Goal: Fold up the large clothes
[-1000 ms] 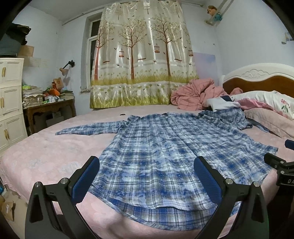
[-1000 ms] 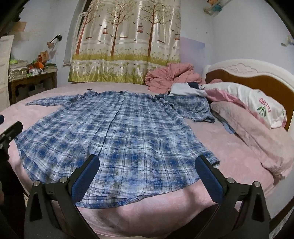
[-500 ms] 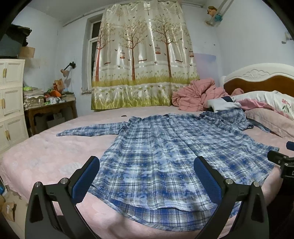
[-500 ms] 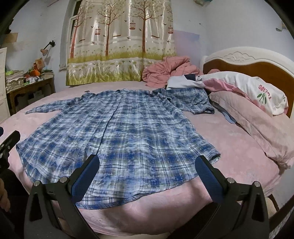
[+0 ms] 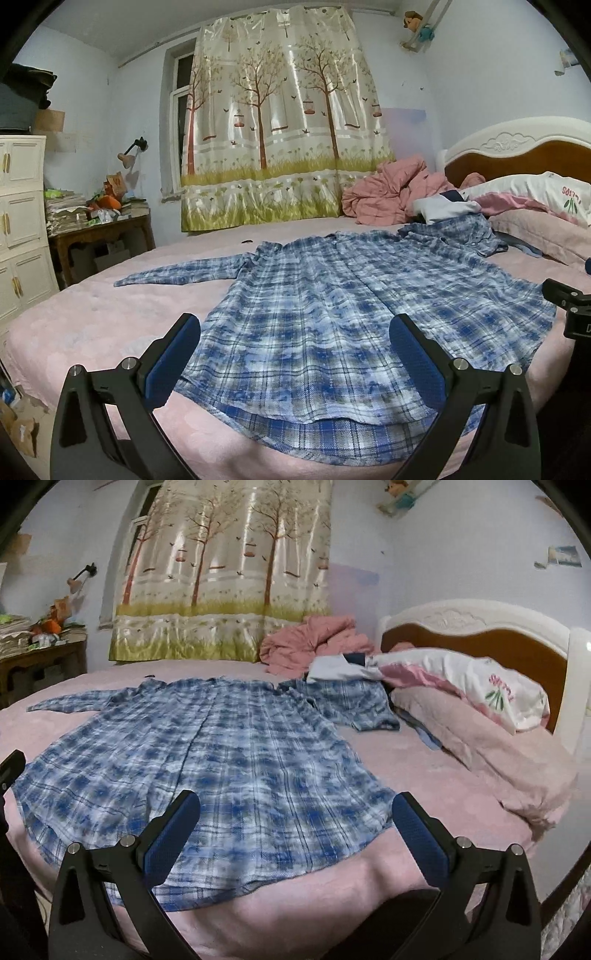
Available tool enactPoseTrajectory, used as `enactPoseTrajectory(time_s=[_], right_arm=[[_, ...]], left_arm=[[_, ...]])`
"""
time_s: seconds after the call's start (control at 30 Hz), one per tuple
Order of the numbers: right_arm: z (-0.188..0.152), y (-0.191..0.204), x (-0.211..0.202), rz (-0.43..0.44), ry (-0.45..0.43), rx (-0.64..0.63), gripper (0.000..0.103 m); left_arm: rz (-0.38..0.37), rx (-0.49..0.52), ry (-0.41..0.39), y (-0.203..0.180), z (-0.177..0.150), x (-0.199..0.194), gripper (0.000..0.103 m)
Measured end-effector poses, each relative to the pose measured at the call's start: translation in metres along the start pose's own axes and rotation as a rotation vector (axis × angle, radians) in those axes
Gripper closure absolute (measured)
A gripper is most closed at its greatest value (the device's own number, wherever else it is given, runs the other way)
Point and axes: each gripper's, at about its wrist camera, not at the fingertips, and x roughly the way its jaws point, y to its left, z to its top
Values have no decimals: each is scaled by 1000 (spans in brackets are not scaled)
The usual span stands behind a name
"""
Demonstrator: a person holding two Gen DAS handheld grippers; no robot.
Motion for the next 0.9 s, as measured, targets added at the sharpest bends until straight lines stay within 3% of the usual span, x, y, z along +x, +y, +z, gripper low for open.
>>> enactPoseTrajectory(time_s=[0.13, 0.43, 0.67, 0.77, 0.9], right_arm=[[-1, -9, 6, 47, 41, 57, 0], [-4, -11, -1, 15, -2, 54, 0], [-6, -17, 7, 190, 101, 95, 0], [-9, -22, 16, 265, 157, 147, 0], [-15, -22, 32, 290, 242, 180, 0]], left_arm=[[-18, 3, -3, 0, 1, -2, 0], [-14, 9, -1, 0, 5, -6, 0], [-156, -151, 152, 14, -6, -8, 0], [-144, -144, 200, 9, -10, 3, 4], [-148, -180, 314, 8, -22, 18, 9]])
